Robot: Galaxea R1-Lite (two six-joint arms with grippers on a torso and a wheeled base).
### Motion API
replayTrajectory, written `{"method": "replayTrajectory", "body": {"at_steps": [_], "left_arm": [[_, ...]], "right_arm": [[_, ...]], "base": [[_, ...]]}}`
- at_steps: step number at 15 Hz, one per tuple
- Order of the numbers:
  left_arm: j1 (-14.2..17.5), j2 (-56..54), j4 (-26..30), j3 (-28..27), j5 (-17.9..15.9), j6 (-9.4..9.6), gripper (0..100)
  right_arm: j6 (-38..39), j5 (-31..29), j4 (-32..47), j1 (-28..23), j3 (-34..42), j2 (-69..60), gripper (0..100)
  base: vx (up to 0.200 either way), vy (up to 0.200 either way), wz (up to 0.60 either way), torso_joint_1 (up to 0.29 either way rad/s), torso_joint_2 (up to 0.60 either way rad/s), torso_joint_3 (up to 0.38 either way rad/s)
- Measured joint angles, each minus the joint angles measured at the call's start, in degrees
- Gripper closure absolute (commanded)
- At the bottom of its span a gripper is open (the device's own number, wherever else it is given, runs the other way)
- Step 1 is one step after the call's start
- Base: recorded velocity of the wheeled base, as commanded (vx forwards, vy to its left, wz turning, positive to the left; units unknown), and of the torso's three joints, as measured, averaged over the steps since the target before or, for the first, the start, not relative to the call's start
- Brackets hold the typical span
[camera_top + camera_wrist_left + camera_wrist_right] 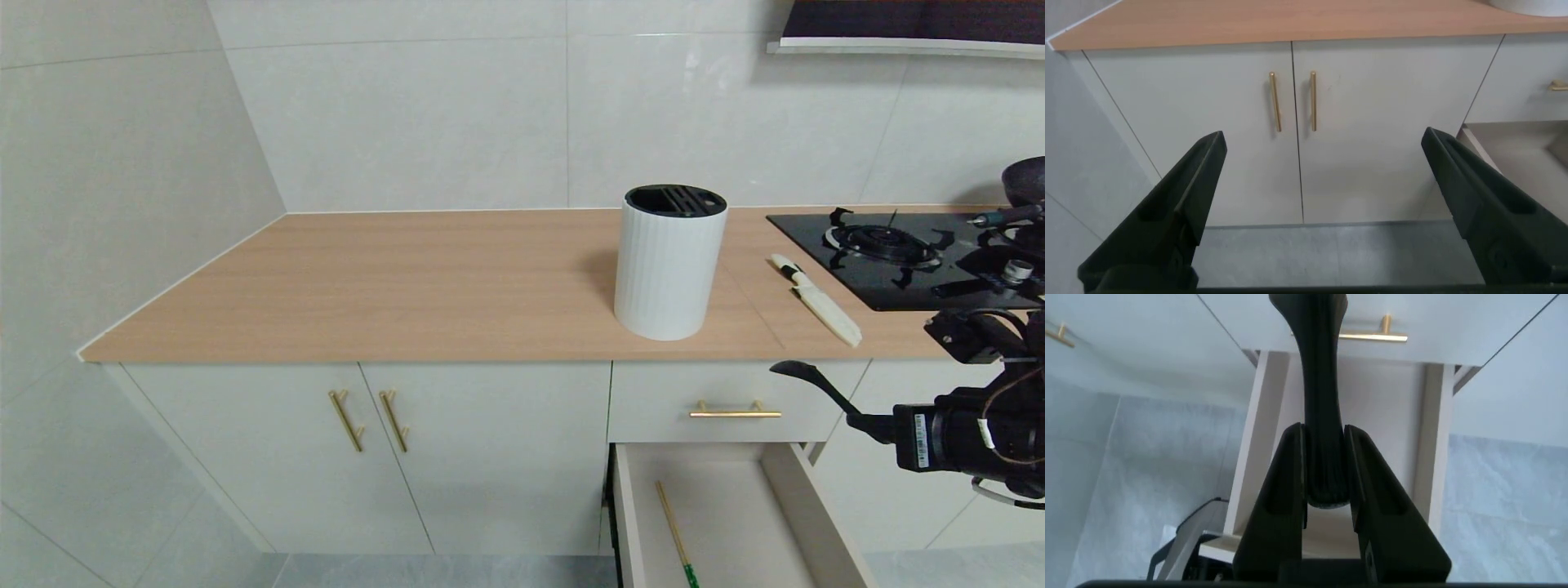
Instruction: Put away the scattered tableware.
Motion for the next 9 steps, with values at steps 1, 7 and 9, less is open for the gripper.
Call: {"method": "replayTrajectory", "body": {"at_steps": [1, 7, 9], "left_arm": [[0.0, 0.0, 0.0, 0.0, 0.0, 0.02, 0], [0.0, 0.0, 0.0, 0.0, 0.0, 0.02, 0], [0.0, 0.0, 0.0, 0.0, 0.0, 0.02, 0]], "right_arm": [[0.0, 0.0, 0.0, 0.0, 0.0, 0.4, 100], [0.0, 0.0, 0.0, 1.5, 0.6, 1.8, 100], [0.0, 0.0, 0.0, 1.8, 0.6, 2.0, 100]], "base": [[0.000, 0.000, 0.00, 0.000, 0.00, 0.000], [0.000, 0.000, 0.00, -0.163, 0.35, 0.196], [0.000, 0.000, 0.00, -0.222, 0.49, 0.276]]}}
